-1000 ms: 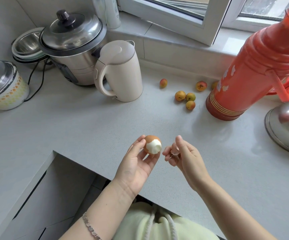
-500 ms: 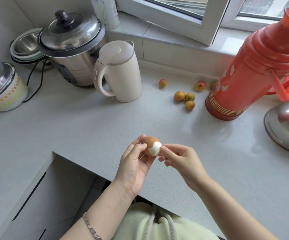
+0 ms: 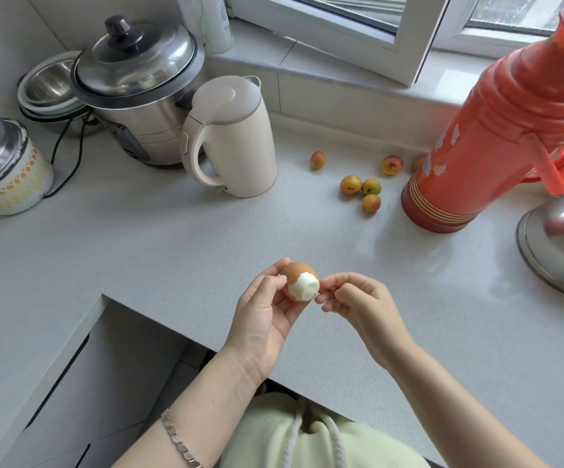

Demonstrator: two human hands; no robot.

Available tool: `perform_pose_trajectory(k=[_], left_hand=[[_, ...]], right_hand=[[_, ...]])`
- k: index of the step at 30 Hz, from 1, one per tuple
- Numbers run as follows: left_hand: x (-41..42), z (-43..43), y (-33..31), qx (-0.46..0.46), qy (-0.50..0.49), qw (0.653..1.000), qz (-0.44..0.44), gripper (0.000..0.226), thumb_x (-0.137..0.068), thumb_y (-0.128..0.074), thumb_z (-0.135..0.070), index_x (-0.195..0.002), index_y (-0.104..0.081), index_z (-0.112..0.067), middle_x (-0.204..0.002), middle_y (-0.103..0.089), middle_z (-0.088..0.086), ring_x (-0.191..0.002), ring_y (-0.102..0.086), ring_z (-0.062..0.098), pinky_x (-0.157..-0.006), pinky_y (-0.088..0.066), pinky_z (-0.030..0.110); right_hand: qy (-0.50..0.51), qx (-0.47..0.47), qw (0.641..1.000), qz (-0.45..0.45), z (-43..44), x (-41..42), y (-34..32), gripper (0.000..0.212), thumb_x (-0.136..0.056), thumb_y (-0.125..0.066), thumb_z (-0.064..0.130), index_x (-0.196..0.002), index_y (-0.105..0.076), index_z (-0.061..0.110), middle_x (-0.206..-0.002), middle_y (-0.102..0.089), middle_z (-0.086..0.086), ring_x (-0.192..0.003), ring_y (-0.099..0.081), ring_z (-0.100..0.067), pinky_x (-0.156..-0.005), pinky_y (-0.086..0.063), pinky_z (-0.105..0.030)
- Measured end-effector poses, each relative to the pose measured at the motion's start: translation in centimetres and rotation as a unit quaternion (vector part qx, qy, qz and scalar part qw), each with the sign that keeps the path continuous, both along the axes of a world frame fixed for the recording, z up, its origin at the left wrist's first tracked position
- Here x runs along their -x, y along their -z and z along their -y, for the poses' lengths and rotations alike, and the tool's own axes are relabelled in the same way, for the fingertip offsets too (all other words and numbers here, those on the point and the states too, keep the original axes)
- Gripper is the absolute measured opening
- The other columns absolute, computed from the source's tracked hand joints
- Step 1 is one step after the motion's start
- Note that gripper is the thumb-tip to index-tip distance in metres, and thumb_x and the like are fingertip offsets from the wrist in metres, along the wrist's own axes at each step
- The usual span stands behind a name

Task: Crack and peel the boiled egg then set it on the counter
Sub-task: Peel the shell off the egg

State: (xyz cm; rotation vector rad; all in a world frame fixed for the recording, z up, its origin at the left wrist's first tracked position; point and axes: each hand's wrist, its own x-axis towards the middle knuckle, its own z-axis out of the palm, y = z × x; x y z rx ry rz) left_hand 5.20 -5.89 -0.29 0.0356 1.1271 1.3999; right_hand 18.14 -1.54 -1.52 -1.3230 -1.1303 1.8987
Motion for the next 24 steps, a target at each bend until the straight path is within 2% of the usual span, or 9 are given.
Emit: perform_pose_trajectory(k=[2,6,9,13,16,18,20,22,24], left_hand=[[0.1,-0.1,0.0,-0.003,0.005,1.0,-0.017,0.022,-0.09,-0.042,-0.003,-0.102,-0.059,-0.01,-0.099,-0.063,0.017,-0.089,-0.063,0.023,-0.073,-0.057,0.024],[0.1,0.0,0.1,-0.005,0.028,0.998,-0.06,0.023,-0.09,-0.043,-0.003,-0.105,-0.059,-0.011,-0.104,-0.062,0.018,-0.094,-0.059,0.024,-0.076,-0.056,0.024],[-0.1,0.1,0.1,-0.001,0.039,0.995,-0.093,0.023,-0.091,-0.044,-0.003,-0.104,-0.06,-0.014,-0.1,-0.062,0.014,-0.09,-0.06,0.022,-0.073,-0.057,0.021],[-0.2,0.3,0.3,0.017,0.037,0.992,-0.119,0.023,-0.09,-0.046,-0.003,-0.104,-0.061,-0.014,-0.099,-0.063,0.013,-0.092,-0.06,0.023,-0.074,-0.057,0.021],[-0.8,0.2,0.4,0.034,0.036,0.986,-0.159,0.027,-0.09,-0.046,-0.002,-0.111,-0.059,-0.011,-0.091,-0.065,0.01,-0.085,-0.061,0.02,-0.083,-0.054,0.027],[-1.2,0.2,0.4,0.036,0.032,0.985,-0.166,0.028,-0.09,-0.045,-0.002,-0.113,-0.058,-0.01,-0.09,-0.065,0.01,-0.082,-0.061,0.019,-0.087,-0.051,0.029],[-1.3,0.2,0.4,0.031,0.027,0.99,-0.135,0.025,-0.09,-0.044,-0.004,-0.11,-0.058,-0.009,-0.094,-0.064,0.012,-0.084,-0.061,0.019,-0.084,-0.052,0.028],[-1.2,0.1,0.4,0.029,0.01,0.997,-0.066,0.016,-0.091,-0.048,-0.011,-0.102,-0.059,-0.011,-0.099,-0.062,0.015,-0.088,-0.06,0.02,-0.08,-0.053,0.027],[-1.0,0.0,0.2,0.029,-0.007,1.0,0.001,0.01,-0.089,-0.053,-0.019,-0.094,-0.059,-0.012,-0.106,-0.06,0.019,-0.096,-0.059,0.023,-0.079,-0.055,0.027]], right_hand=[[0.005,0.01,1.0,-0.026,-0.1,-0.1,-0.2,0.016,-0.084,-0.053,0.004,-0.082,-0.069,0.006,-0.068,-0.064,-0.008,-0.06,-0.054,-0.013,-0.066,-0.048,-0.02],[-0.016,-0.063,0.997,0.043,-0.1,-0.2,-0.2,0.011,-0.077,-0.067,0.021,-0.087,-0.072,0.022,-0.069,-0.057,-0.011,-0.057,-0.053,-0.003,-0.058,-0.046,-0.011],[-0.026,-0.127,0.988,0.079,-0.1,-0.1,-0.4,0.011,-0.078,-0.067,0.014,-0.084,-0.072,0.021,-0.067,-0.06,-0.008,-0.05,-0.05,0.003,-0.052,-0.041,-0.006],[-0.033,-0.236,0.961,0.14,0.4,0.1,0.3,0.018,-0.081,-0.064,0.011,-0.081,-0.071,0.028,-0.065,-0.06,0.002,-0.054,-0.054,0.0,-0.053,-0.041,-0.009],[0.007,-0.281,0.938,0.203,0.9,0.6,1.0,0.013,-0.079,-0.064,0.007,-0.079,-0.075,0.015,-0.057,-0.055,0.008,-0.055,-0.051,0.0,-0.053,-0.036,-0.008],[0.036,-0.267,0.939,0.212,1.0,0.9,0.9,0.011,-0.078,-0.064,0.006,-0.074,-0.073,0.01,-0.055,-0.055,0.008,-0.054,-0.051,0.0,-0.052,-0.035,-0.007],[0.063,-0.198,0.962,0.176,0.8,1.0,0.6,0.014,-0.08,-0.061,0.007,-0.069,-0.071,0.009,-0.051,-0.057,0.006,-0.048,-0.048,-0.001,-0.048,-0.035,-0.008],[0.092,-0.099,0.987,0.088,0.6,1.2,0.2,0.024,-0.083,-0.054,0.006,-0.063,-0.067,0.01,-0.048,-0.057,0.007,-0.044,-0.045,-0.002,-0.047,-0.035,-0.012],[0.113,-0.02,0.993,-0.015,0.4,1.2,0.0,0.035,-0.086,-0.045,0.006,-0.055,-0.059,0.012,-0.052,-0.06,0.003,-0.048,-0.045,-0.007,-0.045,-0.034,-0.016]])
